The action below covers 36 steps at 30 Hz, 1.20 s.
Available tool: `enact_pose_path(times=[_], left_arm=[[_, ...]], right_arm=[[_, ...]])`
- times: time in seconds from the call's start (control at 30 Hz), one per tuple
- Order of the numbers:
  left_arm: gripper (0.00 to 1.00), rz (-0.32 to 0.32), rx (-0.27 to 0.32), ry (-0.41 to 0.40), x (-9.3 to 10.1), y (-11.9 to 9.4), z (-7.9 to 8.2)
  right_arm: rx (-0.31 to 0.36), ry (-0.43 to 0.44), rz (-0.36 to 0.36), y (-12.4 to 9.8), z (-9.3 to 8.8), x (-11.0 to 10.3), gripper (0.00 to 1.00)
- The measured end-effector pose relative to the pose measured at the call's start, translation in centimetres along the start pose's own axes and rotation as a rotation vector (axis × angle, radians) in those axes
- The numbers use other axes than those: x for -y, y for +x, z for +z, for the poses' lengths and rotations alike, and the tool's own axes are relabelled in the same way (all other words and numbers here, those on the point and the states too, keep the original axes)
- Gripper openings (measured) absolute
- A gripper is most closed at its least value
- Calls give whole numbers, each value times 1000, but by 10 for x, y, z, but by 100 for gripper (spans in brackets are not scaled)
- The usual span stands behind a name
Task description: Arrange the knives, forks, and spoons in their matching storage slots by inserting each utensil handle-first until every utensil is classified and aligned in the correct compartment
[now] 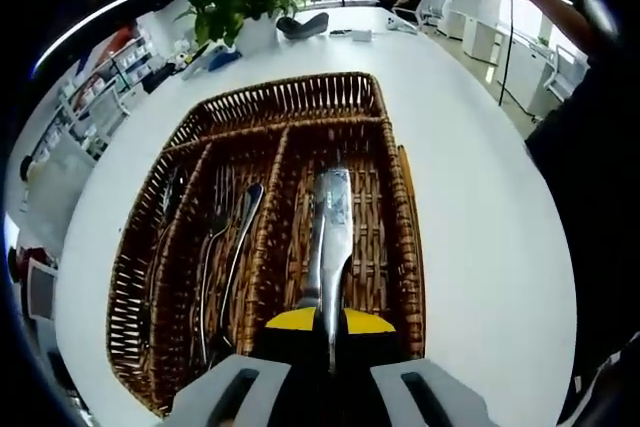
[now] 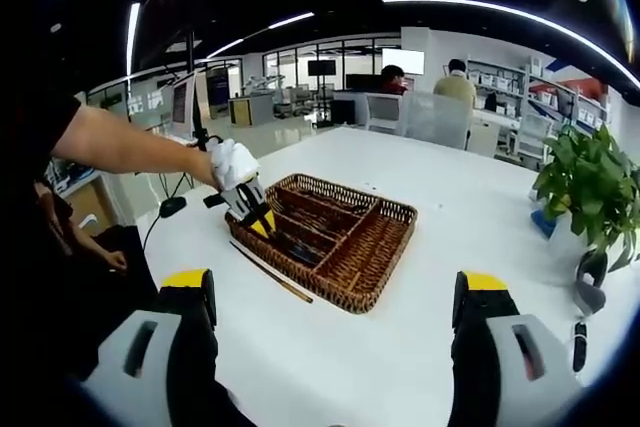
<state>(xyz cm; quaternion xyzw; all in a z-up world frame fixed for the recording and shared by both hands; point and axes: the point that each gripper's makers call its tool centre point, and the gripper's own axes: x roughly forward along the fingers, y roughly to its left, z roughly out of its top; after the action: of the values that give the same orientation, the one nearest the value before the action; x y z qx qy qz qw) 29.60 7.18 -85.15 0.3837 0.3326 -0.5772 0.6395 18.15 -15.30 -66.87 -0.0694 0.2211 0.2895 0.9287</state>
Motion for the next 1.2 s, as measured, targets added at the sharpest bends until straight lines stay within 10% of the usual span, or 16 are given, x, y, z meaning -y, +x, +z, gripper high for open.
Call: enact_pose_path(times=[0.23, 0.9, 1.2], left_arm=[[6, -5, -77, 17, 1, 7, -13], [14, -26, -57, -13, 7, -1, -14], [34, 153, 178, -146, -29, -60, 20]], right_arm=[[2, -5, 4, 3, 1, -2, 99], [9, -26, 11, 2, 9, -8, 99], [24, -34, 10, 0, 18, -6, 99]])
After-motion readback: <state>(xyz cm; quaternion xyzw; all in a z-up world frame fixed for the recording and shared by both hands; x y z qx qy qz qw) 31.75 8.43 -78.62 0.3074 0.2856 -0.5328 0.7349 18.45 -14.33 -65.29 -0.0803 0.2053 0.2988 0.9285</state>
